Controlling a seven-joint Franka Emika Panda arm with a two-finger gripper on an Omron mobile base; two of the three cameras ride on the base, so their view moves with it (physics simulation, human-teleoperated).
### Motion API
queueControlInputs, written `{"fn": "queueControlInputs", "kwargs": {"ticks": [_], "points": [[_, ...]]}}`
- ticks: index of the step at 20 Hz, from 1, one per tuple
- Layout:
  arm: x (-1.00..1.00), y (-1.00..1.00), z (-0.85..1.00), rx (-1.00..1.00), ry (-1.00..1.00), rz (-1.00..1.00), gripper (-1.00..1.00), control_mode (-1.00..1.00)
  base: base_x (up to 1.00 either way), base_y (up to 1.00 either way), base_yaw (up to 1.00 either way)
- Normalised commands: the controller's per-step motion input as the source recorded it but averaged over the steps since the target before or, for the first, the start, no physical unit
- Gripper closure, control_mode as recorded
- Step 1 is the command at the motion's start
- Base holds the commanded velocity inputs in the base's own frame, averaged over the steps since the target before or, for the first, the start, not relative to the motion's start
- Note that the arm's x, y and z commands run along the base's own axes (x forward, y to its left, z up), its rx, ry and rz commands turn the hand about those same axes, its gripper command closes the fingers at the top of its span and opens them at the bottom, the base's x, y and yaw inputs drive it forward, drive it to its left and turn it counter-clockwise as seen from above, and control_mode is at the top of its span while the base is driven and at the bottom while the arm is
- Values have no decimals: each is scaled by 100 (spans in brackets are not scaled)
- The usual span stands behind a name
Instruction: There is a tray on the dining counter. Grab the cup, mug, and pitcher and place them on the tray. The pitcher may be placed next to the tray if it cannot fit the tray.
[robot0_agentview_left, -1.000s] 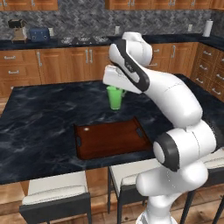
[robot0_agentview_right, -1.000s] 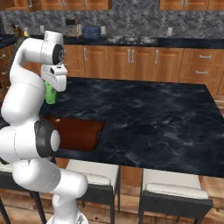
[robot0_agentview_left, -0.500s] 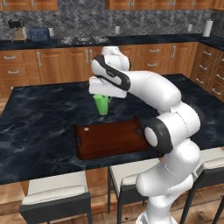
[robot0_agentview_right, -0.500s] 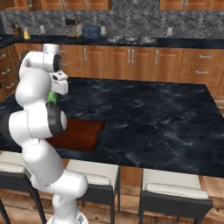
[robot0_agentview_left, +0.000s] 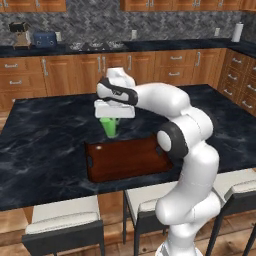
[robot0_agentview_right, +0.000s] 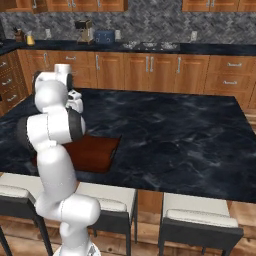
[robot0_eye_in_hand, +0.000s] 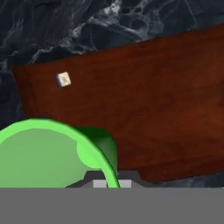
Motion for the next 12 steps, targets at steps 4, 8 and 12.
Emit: {"fn": "queueControlInputs", "kwargs": {"ticks": [4,8,12], "points": [[49,22,-62,0,0,22,100,-100,0,0,0],[50,18,-58,0,0,22,100,-100,0,0,0],[31,16,-56,0,0,22,100,-100,0,0,0]]}}
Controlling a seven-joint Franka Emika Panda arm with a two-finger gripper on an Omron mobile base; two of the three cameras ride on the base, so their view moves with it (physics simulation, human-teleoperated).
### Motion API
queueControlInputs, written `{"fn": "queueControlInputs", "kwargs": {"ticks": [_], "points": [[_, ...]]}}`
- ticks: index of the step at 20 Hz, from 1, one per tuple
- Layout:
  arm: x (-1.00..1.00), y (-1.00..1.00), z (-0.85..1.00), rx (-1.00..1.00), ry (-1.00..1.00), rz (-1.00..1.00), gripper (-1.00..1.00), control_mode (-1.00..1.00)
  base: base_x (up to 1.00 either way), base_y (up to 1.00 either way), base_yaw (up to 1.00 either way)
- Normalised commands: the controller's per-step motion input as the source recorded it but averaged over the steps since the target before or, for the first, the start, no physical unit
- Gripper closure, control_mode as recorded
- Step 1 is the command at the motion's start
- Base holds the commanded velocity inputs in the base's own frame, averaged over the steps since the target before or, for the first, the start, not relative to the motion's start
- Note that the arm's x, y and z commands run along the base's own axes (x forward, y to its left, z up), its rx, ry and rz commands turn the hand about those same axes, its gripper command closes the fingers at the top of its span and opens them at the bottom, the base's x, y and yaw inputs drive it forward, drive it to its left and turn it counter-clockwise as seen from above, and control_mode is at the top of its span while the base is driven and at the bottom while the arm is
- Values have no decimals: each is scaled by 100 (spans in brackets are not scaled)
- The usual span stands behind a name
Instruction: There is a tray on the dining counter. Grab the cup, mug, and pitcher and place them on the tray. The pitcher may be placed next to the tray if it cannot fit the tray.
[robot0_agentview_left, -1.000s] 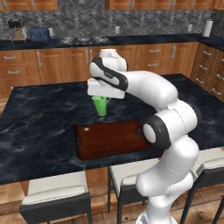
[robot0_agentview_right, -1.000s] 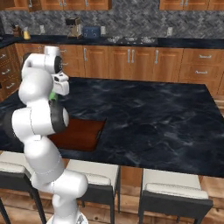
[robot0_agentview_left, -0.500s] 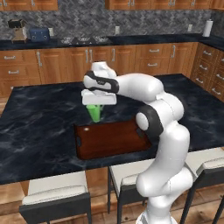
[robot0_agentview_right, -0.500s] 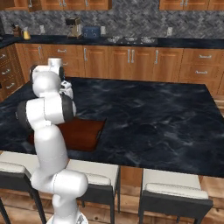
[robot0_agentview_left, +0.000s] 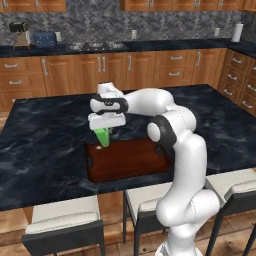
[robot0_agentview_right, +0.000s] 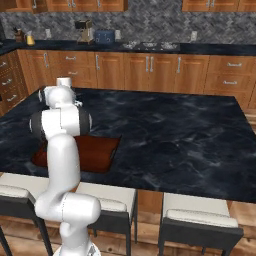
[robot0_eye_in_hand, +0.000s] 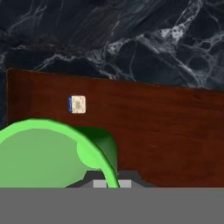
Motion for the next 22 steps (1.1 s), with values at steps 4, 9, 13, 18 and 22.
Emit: {"fn": "queueControlInputs", "kwargs": {"ticks": [4,9,13,18,22], "points": [[20,12,-50,0,0,21,100,-100,0,0,0],[0,6,-36,0,0,18,100,-100,0,0,0],[0,5,-35,0,0,16,100,-100,0,0,0],[0,0,-32,3,1,16,100,-100,0,0,0],[0,0,-21,6,0,16,100,-100,0,0,0]]}}
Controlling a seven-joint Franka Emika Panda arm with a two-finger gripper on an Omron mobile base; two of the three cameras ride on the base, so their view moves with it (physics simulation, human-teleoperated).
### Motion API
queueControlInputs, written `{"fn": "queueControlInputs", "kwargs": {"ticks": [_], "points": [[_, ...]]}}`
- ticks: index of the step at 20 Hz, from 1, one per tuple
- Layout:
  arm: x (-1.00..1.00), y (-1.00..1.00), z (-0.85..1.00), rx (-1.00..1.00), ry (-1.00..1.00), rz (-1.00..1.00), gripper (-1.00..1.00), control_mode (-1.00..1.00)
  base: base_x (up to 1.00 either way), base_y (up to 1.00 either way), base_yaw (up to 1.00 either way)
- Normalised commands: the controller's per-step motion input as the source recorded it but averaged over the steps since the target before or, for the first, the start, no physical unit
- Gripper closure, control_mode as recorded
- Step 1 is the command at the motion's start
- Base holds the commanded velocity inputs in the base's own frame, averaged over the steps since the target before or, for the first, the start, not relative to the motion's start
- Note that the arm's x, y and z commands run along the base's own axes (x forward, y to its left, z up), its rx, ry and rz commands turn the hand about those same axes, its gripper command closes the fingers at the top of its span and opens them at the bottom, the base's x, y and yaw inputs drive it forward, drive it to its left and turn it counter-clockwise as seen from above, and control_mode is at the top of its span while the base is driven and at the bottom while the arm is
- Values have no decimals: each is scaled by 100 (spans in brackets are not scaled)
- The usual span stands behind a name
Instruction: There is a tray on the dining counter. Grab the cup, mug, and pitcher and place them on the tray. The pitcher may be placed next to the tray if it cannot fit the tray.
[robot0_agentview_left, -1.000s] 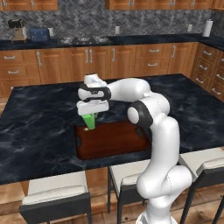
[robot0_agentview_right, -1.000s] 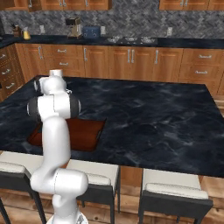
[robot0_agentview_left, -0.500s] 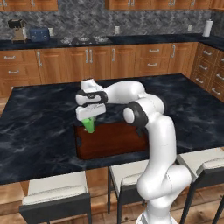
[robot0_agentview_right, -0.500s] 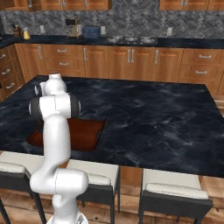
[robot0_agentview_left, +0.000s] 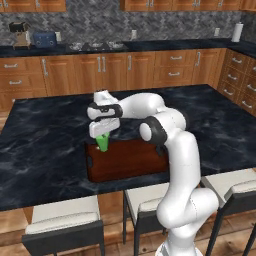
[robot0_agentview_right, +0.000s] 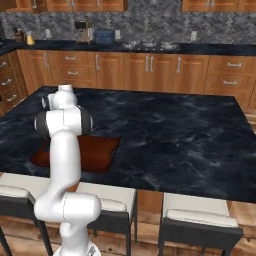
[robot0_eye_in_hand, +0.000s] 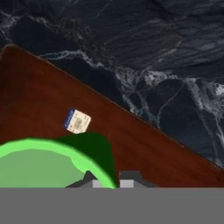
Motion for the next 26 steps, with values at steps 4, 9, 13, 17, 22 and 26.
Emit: {"fn": "queueControlInputs", "kwargs": {"ticks": [4,9,13,17,22,26], "points": [[0,0,-32,3,0,14,100,-100,0,0,0],[0,1,-43,1,3,13,-100,-100,0,0,0],[0,0,-14,1,1,11,-100,-100,0,0,0],[-4,0,0,3,0,8,-100,-100,0,0,0],[-2,0,1,5,2,8,-100,-100,0,0,0],[-5,0,19,7,1,8,-100,-100,0,0,0]]}}
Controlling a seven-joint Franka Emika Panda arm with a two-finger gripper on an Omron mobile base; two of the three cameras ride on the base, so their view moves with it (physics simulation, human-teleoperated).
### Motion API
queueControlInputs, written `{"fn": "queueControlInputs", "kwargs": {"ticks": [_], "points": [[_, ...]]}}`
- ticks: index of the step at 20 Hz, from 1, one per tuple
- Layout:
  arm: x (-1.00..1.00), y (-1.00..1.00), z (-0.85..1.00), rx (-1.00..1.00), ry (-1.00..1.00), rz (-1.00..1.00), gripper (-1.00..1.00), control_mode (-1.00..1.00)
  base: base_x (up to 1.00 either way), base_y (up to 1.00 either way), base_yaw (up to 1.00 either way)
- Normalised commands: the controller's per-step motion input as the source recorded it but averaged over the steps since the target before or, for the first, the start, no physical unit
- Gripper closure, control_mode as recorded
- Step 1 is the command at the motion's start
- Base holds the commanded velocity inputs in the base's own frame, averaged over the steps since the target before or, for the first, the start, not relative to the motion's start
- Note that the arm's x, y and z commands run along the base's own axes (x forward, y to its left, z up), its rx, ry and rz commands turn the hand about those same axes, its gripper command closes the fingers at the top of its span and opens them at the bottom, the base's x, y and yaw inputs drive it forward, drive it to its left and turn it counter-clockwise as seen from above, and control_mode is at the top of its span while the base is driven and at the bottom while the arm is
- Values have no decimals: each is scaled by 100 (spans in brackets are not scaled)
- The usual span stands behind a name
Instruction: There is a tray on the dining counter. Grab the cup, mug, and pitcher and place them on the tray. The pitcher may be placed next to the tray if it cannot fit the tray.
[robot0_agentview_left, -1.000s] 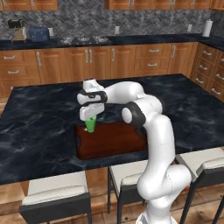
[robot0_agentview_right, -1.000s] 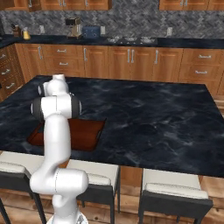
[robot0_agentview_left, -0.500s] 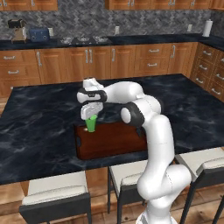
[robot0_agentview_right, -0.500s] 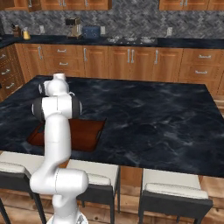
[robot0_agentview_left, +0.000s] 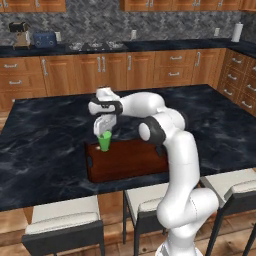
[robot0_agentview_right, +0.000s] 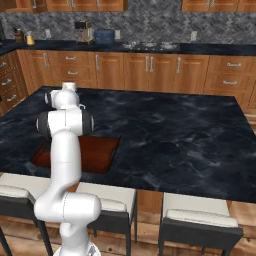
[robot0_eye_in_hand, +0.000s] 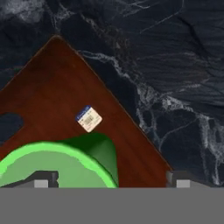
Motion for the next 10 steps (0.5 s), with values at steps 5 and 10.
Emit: {"fn": "queueControlInputs", "kwargs": {"ticks": [5,10], "points": [[-1,0,41,8,0,6,-100,-100,0,0,0],[-19,0,40,3,0,2,-100,-100,0,0,0]]}}
